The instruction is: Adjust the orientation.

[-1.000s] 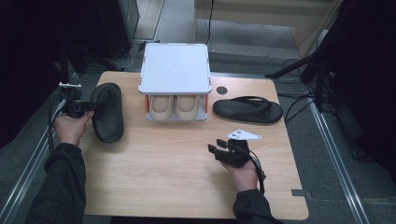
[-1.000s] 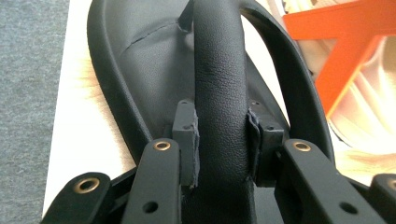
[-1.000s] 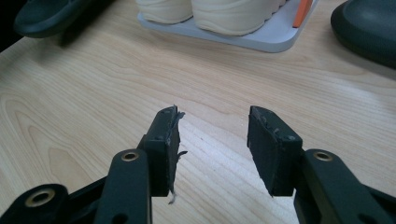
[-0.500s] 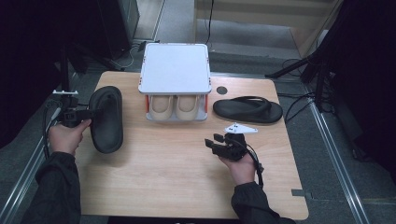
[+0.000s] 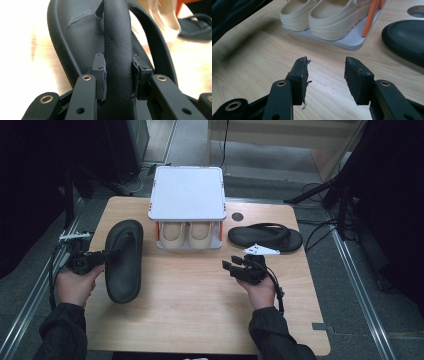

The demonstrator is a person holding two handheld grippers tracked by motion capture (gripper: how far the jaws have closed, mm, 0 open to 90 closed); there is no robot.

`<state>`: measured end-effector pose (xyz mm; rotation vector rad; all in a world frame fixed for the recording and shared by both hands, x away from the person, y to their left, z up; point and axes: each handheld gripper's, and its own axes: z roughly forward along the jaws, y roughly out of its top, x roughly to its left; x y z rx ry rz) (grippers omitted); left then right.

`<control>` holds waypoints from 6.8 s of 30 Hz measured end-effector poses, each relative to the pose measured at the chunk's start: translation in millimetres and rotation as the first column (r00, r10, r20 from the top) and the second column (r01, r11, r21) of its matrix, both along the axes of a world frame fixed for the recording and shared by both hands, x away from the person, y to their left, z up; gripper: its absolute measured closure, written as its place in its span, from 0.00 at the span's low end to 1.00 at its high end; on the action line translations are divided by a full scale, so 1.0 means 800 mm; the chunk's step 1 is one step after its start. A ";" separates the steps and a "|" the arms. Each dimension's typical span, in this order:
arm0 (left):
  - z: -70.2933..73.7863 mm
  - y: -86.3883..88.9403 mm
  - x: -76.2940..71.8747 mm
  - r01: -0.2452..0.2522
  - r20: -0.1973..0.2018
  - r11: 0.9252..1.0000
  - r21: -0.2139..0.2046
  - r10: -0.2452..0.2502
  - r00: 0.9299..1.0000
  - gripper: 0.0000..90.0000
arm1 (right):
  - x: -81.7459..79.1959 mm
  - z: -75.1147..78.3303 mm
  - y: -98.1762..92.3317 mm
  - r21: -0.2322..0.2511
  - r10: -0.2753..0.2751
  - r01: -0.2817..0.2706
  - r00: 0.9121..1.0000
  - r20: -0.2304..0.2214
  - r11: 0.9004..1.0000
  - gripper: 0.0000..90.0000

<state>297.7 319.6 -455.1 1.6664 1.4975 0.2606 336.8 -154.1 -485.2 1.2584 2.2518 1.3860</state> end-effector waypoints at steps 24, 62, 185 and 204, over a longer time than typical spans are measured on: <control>-0.043 -0.103 -0.054 0.184 -0.061 0.983 -0.011 -0.184 0.981 0.77 | 0.008 0.004 -0.002 -0.029 -0.012 0.012 0.999 0.030 1.000 0.60; -0.079 -0.160 -0.029 0.281 -0.115 0.960 -0.010 -0.280 0.953 0.60 | 0.002 0.002 -0.005 -0.064 -0.010 0.011 1.000 0.007 0.998 0.60; -0.057 -0.050 -0.043 0.186 -0.044 0.979 0.082 -0.183 0.982 0.43 | 0.122 -0.013 -0.156 -0.123 -0.407 0.393 0.906 -0.119 0.911 0.98; -0.058 -0.045 -0.048 0.173 -0.056 0.981 0.084 -0.168 0.984 0.43 | 0.125 -0.003 -0.082 -0.103 -0.291 0.281 0.951 -0.108 0.954 1.00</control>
